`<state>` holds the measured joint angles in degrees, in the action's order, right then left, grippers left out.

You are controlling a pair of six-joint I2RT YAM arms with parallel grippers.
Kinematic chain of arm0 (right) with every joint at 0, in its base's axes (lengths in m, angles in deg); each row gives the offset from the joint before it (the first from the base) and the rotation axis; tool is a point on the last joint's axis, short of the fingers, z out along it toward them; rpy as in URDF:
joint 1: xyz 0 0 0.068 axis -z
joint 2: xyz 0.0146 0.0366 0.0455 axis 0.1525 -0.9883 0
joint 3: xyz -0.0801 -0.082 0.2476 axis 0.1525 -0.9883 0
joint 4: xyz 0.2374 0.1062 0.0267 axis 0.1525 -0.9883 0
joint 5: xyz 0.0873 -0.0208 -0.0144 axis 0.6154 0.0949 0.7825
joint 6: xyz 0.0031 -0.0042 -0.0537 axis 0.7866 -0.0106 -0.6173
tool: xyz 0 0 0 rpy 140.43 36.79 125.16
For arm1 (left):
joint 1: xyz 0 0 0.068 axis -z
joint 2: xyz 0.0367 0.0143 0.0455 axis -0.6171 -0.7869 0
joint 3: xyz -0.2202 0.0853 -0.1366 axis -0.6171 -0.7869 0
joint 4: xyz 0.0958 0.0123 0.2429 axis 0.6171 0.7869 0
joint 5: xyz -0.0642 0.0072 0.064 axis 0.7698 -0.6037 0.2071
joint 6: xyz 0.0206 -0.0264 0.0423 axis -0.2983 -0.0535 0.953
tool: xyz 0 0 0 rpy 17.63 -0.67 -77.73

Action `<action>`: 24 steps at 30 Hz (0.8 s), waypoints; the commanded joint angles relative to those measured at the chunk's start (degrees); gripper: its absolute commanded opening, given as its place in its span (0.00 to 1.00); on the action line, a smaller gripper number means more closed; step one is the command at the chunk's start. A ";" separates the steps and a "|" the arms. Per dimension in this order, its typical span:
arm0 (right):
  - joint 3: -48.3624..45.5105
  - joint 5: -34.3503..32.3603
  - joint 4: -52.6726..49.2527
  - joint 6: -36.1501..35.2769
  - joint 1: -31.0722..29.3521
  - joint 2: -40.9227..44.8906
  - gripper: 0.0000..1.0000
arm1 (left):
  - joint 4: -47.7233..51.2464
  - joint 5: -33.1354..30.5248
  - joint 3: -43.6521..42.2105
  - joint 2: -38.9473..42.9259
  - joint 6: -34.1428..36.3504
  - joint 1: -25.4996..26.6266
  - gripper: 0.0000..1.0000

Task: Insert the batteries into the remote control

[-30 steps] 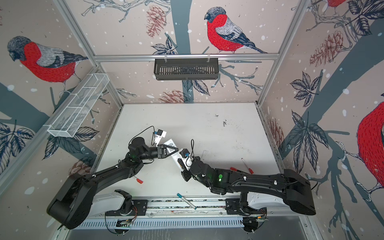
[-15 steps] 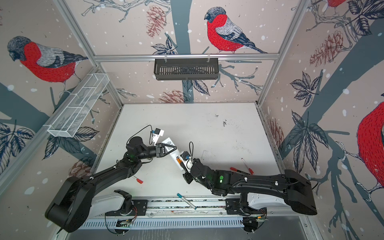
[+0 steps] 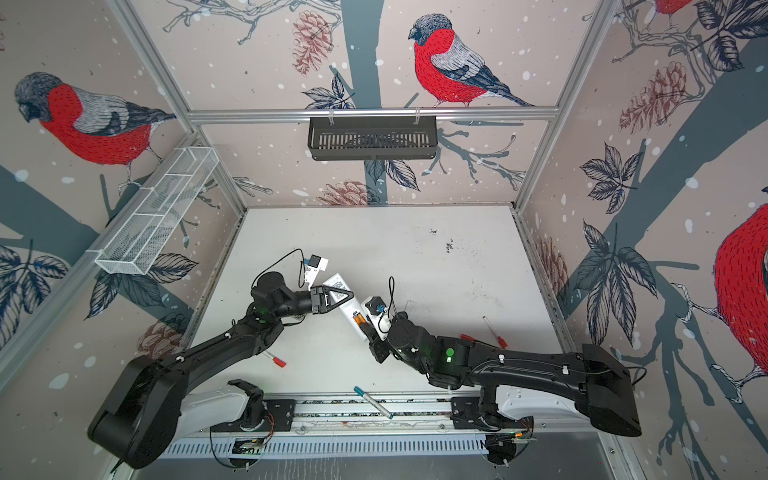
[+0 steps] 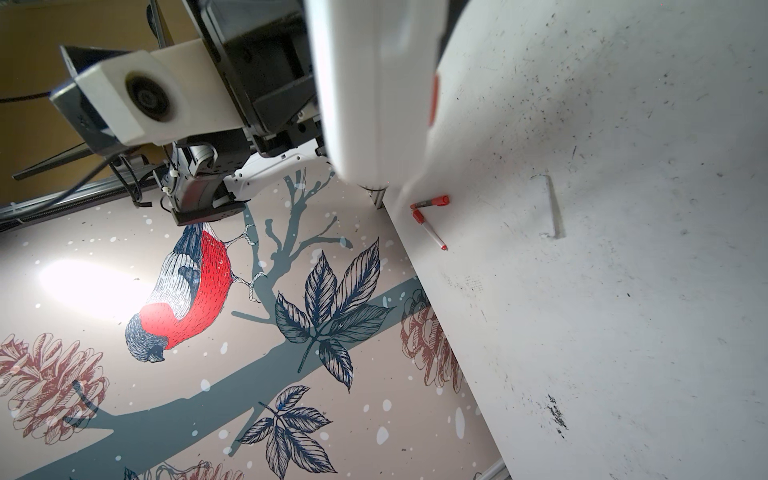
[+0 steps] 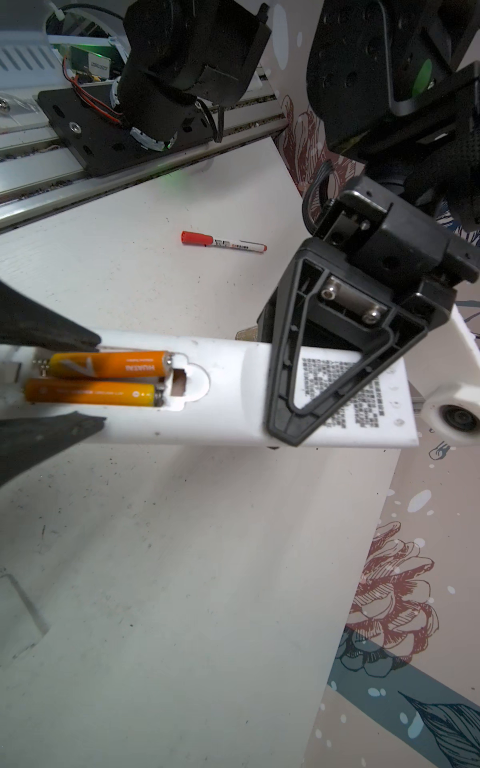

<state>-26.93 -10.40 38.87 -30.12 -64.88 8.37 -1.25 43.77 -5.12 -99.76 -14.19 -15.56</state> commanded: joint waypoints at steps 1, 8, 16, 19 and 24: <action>0.97 0.74 1.26 -1.14 0.43 -0.31 0.30 | -0.30 0.89 0.51 0.00 1.25 -0.05 0.00; 2.29 2.83 2.44 -1.97 1.29 -2.30 0.30 | 0.29 0.41 0.51 -0.21 1.74 -0.05 0.00; 4.23 3.72 2.76 -2.63 2.18 -5.56 0.30 | 0.29 0.38 0.52 0.11 1.83 -0.05 0.00; 4.74 3.57 2.67 -2.69 2.41 -6.34 0.28 | 0.31 0.41 0.41 0.22 1.83 -0.04 0.00; 5.20 3.81 2.46 -2.77 2.36 -7.16 0.24 | 0.48 0.37 0.36 0.35 2.00 -0.05 0.00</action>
<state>-22.21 -6.90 40.42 -32.20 -62.45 1.58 0.46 43.38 -5.01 -99.73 -12.71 -15.56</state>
